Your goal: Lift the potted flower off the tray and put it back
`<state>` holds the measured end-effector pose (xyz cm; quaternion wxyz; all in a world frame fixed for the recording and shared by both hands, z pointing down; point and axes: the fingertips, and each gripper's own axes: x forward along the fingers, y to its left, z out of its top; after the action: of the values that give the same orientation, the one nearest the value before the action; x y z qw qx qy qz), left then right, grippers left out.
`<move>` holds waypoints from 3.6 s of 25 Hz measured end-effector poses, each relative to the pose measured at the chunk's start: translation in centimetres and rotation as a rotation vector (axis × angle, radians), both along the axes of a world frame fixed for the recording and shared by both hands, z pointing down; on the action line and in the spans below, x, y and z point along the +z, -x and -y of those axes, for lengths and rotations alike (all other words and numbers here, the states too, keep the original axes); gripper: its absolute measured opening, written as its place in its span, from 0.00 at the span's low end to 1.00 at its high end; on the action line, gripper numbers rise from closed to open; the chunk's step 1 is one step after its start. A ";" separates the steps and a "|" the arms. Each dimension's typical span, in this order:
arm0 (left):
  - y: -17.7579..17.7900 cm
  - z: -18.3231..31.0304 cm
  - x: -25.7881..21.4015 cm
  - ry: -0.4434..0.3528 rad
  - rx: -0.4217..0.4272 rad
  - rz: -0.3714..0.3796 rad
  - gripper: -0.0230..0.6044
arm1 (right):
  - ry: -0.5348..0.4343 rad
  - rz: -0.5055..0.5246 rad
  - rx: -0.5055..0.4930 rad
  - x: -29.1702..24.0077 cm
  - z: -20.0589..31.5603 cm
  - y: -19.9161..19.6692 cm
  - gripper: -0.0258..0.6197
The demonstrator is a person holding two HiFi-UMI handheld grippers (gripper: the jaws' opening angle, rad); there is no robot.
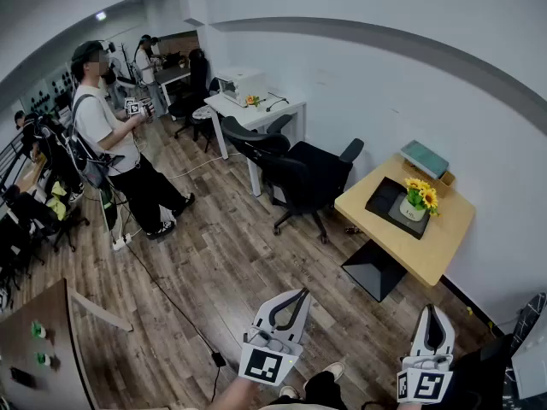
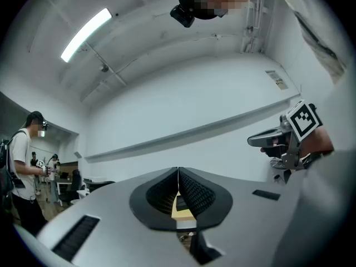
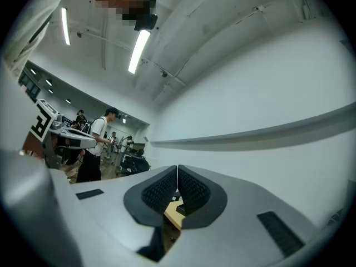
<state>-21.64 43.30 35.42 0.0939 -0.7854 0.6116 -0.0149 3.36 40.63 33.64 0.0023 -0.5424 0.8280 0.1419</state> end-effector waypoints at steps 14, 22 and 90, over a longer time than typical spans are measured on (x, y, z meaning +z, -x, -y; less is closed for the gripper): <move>-0.7 -1.4 0.8 0.025 0.019 0.025 0.05 | 0.017 0.012 0.000 0.8 -1.0 0.6 0.07; -0.4 -1.5 1.0 0.024 0.021 0.024 0.17 | 0.015 0.025 -0.003 1.1 -1.0 1.1 0.13; -19.5 25.4 2.5 0.094 0.251 0.079 0.42 | 0.060 0.077 0.091 3.2 21.9 -15.9 0.42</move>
<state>-2.15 17.91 37.92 0.0821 -0.8581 0.5030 -0.0624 19.22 18.70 36.81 0.0117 -0.5843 0.8058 0.0961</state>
